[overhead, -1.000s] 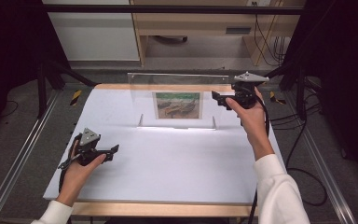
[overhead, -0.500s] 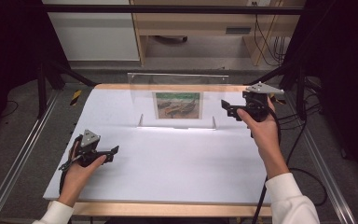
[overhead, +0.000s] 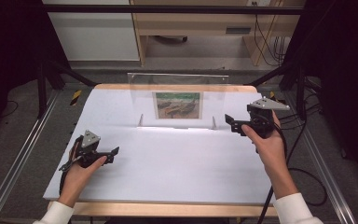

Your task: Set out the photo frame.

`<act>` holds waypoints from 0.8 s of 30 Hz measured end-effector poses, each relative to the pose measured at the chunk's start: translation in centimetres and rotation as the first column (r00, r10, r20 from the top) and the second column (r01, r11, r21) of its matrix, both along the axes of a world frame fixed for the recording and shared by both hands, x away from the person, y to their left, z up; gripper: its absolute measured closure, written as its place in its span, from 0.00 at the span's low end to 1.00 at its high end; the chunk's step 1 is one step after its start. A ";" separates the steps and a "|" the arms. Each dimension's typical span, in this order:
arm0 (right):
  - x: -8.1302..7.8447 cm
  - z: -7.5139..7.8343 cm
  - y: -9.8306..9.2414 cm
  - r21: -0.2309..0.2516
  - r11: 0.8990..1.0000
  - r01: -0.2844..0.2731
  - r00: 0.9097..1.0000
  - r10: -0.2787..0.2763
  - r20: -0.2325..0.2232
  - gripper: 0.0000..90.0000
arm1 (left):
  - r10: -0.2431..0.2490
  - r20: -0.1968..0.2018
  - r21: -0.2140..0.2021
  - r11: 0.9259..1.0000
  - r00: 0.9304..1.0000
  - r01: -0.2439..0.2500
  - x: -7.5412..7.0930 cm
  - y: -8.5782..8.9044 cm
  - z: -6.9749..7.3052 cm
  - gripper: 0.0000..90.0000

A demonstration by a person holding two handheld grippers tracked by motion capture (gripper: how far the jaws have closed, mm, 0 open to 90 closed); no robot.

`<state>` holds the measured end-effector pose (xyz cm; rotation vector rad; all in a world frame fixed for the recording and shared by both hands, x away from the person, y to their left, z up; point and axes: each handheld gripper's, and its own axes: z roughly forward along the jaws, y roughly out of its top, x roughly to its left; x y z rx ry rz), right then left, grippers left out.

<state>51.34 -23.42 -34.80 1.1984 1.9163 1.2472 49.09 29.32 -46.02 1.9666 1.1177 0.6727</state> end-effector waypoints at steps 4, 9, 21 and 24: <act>-0.9 -1.0 -0.1 -0.017 1.000 0.000 1.000 0.000 -0.020 0.08 | 0.001 -0.001 0.001 1.000 1.000 -0.001 0.0 0.0 0.0 0.09; -1.9 -2.5 -0.1 -0.030 1.000 -0.008 0.999 0.007 -0.049 0.08 | -0.002 -0.009 0.003 1.000 1.000 0.002 0.0 0.0 -0.1 0.08; -3.8 -6.2 -0.3 -0.074 0.997 -0.013 0.992 0.004 -0.128 0.08 | 0.000 -0.007 0.002 1.000 1.000 0.000 0.0 0.0 -0.1 0.08; -4.1 -6.8 -0.3 -0.084 0.996 -0.013 0.990 0.001 -0.142 0.08 | 0.000 -0.007 0.003 1.000 1.000 0.000 0.0 0.0 -0.1 0.08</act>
